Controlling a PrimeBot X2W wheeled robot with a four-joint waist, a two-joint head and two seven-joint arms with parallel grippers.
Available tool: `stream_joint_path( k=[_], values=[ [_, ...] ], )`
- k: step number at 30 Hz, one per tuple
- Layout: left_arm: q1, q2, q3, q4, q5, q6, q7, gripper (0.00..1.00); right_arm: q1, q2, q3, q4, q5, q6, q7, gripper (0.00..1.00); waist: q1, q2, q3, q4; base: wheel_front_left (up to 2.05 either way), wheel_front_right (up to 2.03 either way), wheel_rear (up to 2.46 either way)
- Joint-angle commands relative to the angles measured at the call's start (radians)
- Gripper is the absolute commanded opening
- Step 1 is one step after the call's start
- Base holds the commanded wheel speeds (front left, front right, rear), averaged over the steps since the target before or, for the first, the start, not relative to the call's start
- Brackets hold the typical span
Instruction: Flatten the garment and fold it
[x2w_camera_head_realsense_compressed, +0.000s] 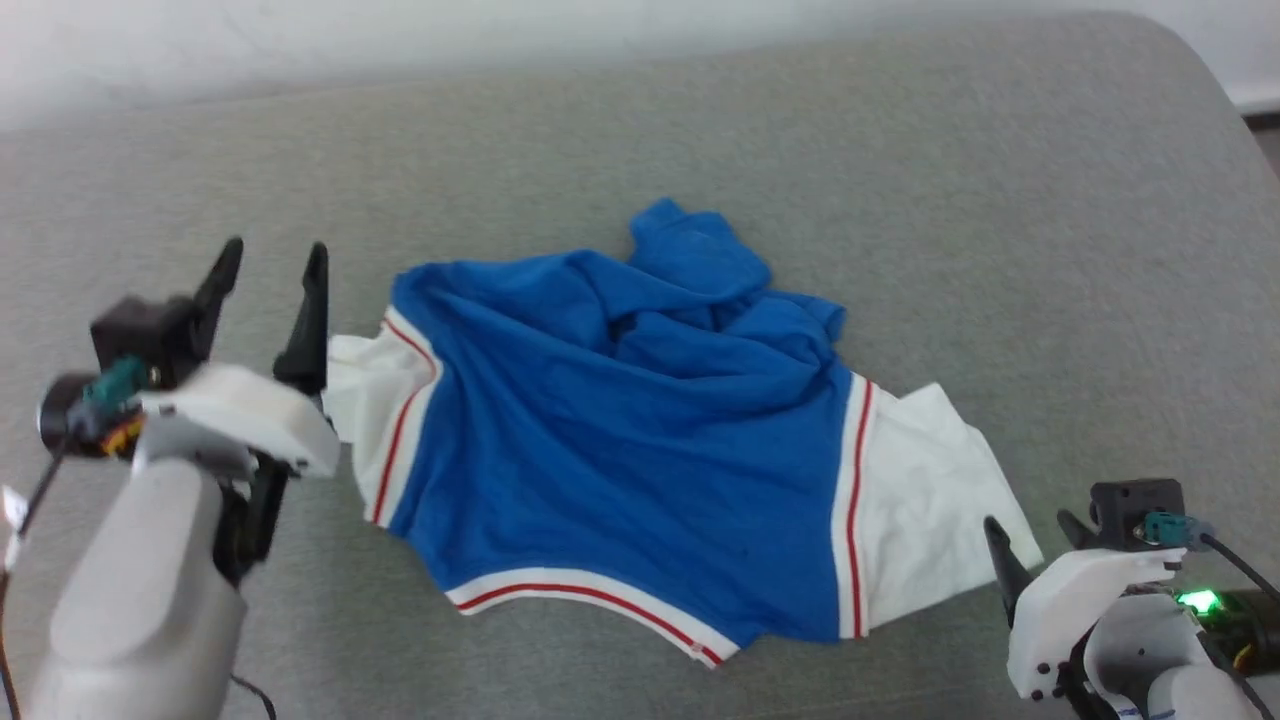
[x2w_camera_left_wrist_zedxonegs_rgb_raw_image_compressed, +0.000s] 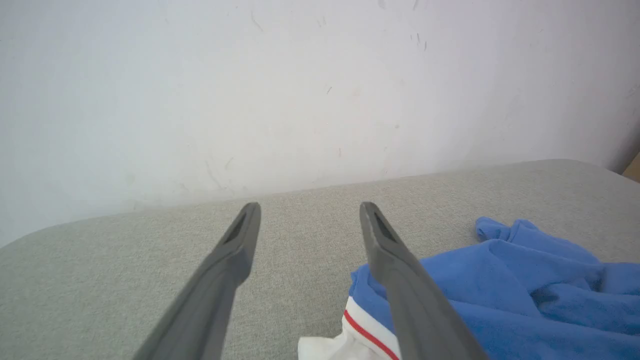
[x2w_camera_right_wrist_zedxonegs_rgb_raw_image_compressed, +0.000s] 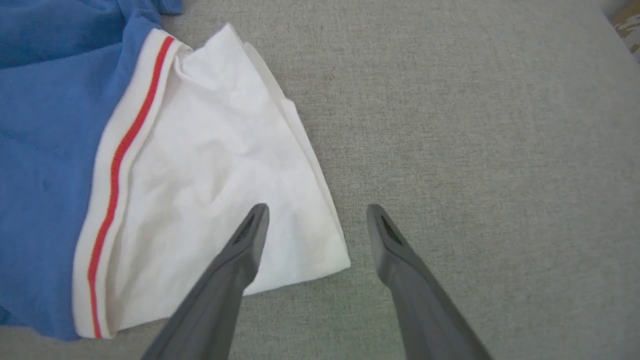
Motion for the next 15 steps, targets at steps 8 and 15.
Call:
stream_joint_path(
  k=[8,15],
  values=[
    [0.282,-0.056,0.086,-0.296,-0.003,0.110,-0.023,1.00,-0.022,-0.070,-0.037,0.058,-0.079,-0.002,0.085,1.00,0.0001,0.0000,-0.045,0.138,0.00,0.00,0.00],
    [0.437,-0.127,0.134,-0.395,0.016,0.131,-0.023,1.00,-0.056,-0.071,-0.042,0.155,-0.068,-0.002,0.112,1.00,0.0001,0.0000,-0.016,0.183,0.00,0.00,0.00]
  ],
)
